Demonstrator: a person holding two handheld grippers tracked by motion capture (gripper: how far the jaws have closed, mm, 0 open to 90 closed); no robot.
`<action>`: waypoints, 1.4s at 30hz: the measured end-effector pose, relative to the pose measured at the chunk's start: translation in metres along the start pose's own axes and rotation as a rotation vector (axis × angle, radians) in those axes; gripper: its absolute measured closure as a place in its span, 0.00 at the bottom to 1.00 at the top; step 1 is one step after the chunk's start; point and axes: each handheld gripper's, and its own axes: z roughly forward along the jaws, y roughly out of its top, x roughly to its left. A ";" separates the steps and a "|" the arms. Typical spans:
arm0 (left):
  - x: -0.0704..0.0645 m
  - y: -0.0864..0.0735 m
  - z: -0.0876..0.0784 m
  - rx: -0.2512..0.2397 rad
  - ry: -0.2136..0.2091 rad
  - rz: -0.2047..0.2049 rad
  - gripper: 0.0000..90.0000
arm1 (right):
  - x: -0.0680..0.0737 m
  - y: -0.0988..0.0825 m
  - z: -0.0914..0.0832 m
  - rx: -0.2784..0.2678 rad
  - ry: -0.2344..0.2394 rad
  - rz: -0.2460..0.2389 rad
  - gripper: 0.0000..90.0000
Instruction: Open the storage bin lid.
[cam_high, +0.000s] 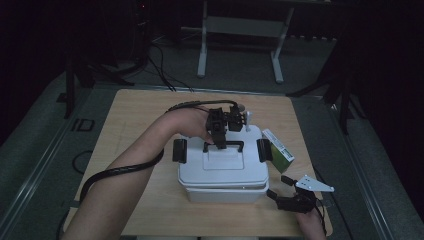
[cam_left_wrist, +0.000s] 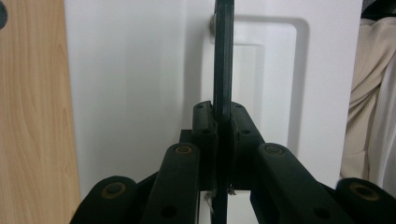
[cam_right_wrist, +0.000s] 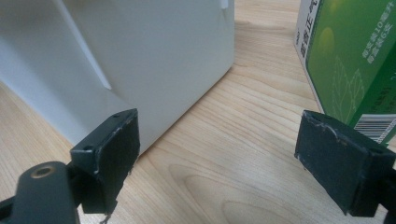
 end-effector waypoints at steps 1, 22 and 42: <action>0.001 -0.003 -0.002 -0.003 -0.004 -0.003 0.93 | 0.000 0.000 0.000 0.000 0.001 0.001 0.15; 0.009 -0.072 -0.010 -0.004 -0.016 -0.127 0.93 | 0.001 0.001 0.001 0.004 -0.004 -0.002 0.15; 0.005 -0.139 -0.025 -0.038 -0.003 -0.225 0.93 | 0.002 0.001 0.001 0.009 -0.008 -0.003 0.15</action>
